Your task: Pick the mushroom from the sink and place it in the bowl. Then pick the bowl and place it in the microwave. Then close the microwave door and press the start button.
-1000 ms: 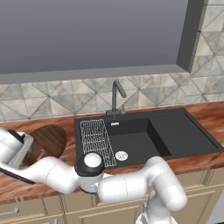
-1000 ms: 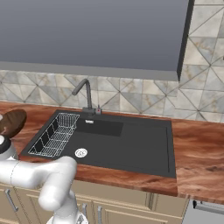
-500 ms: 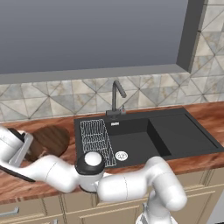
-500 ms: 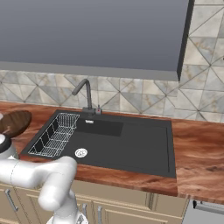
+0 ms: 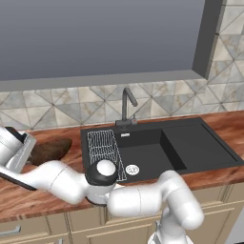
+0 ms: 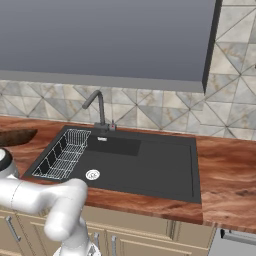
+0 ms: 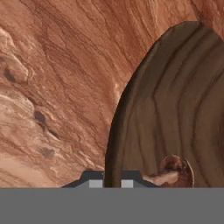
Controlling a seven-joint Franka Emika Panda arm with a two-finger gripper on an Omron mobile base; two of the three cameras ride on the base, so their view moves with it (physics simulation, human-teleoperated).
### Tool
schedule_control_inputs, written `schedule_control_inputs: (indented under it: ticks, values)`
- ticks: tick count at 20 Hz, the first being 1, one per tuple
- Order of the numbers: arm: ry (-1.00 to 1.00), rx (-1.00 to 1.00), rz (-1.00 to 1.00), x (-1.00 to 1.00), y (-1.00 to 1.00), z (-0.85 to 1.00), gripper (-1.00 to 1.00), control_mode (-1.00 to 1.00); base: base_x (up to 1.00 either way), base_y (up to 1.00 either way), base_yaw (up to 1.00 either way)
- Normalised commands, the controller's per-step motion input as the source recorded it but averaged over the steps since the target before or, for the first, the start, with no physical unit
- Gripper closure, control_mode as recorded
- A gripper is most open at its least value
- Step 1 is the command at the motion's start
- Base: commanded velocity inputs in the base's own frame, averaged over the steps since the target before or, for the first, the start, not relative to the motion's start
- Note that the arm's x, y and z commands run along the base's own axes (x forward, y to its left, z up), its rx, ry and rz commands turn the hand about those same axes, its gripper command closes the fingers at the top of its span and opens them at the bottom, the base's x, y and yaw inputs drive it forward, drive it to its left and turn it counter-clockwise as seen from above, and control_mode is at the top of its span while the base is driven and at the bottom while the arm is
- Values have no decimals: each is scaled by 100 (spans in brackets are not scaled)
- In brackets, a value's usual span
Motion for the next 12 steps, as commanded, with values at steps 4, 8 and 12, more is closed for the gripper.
schedule_control_inputs:
  ticks: [4,8,12]
  values:
    - [1,-8,18,-45,-65,87,100,-100,0,0,0]
    - [0,-5,20,-64,-87,94,100,-100,0,0,0]
    - [0,-1,21,-75,-98,98,100,-100,0,0,0]
